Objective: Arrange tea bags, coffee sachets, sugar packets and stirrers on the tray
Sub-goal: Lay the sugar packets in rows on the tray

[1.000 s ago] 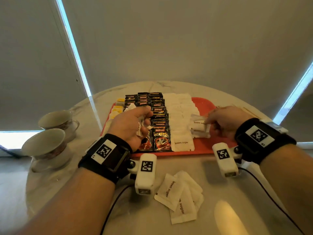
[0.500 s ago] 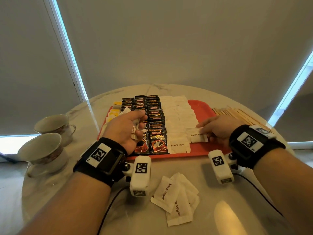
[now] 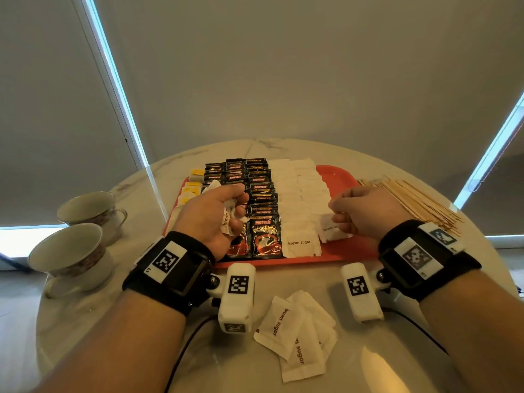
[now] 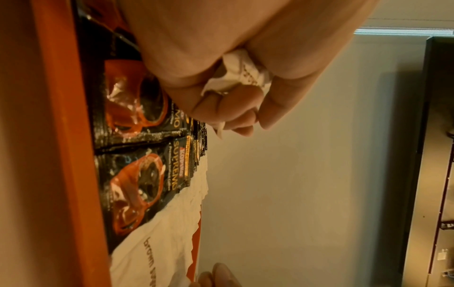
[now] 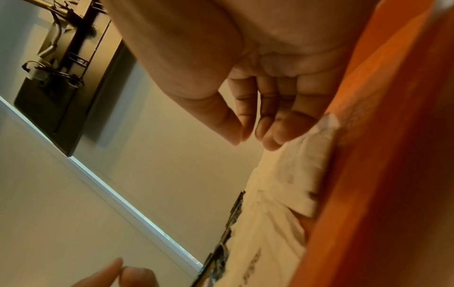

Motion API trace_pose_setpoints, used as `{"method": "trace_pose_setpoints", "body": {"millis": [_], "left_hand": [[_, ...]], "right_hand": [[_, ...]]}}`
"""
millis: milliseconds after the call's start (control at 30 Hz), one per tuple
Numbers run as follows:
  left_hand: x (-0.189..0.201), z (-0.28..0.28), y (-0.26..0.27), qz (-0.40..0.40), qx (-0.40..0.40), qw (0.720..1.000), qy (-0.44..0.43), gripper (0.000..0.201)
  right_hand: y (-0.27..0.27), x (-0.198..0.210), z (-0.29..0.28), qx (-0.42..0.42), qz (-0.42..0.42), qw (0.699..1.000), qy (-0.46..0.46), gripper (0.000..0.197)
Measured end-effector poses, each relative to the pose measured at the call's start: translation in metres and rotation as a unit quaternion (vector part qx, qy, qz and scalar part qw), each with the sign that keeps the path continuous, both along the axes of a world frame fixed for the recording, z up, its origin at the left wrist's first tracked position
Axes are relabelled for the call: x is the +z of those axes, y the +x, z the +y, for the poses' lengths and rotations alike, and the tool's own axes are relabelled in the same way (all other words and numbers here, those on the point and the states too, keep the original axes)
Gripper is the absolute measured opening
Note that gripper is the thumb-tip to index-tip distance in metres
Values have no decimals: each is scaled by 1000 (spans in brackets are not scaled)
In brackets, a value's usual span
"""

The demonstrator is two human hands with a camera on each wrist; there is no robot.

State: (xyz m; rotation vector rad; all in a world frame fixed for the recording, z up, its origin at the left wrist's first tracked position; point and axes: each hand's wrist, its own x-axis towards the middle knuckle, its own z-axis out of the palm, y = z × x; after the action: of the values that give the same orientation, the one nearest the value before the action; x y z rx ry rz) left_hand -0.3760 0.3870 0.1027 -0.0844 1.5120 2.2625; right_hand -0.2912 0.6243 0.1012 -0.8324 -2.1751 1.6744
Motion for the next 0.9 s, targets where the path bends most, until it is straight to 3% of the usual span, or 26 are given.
{"method": "trace_pose_setpoints", "body": {"millis": [267,700,900], "left_hand": [[-4,2,-3,0,-1,1000,-6,8],[-4,2,-3,-1,-5,1000,-5,10],[-4,1,-3,3,-7,1000,-3,8]], "right_hand": [[5,4,-11,19,10,1000,6,4],[7,8,-15,11,-25,987,-160,13],[8,15,-7,-61,72,987,-128,8]]}}
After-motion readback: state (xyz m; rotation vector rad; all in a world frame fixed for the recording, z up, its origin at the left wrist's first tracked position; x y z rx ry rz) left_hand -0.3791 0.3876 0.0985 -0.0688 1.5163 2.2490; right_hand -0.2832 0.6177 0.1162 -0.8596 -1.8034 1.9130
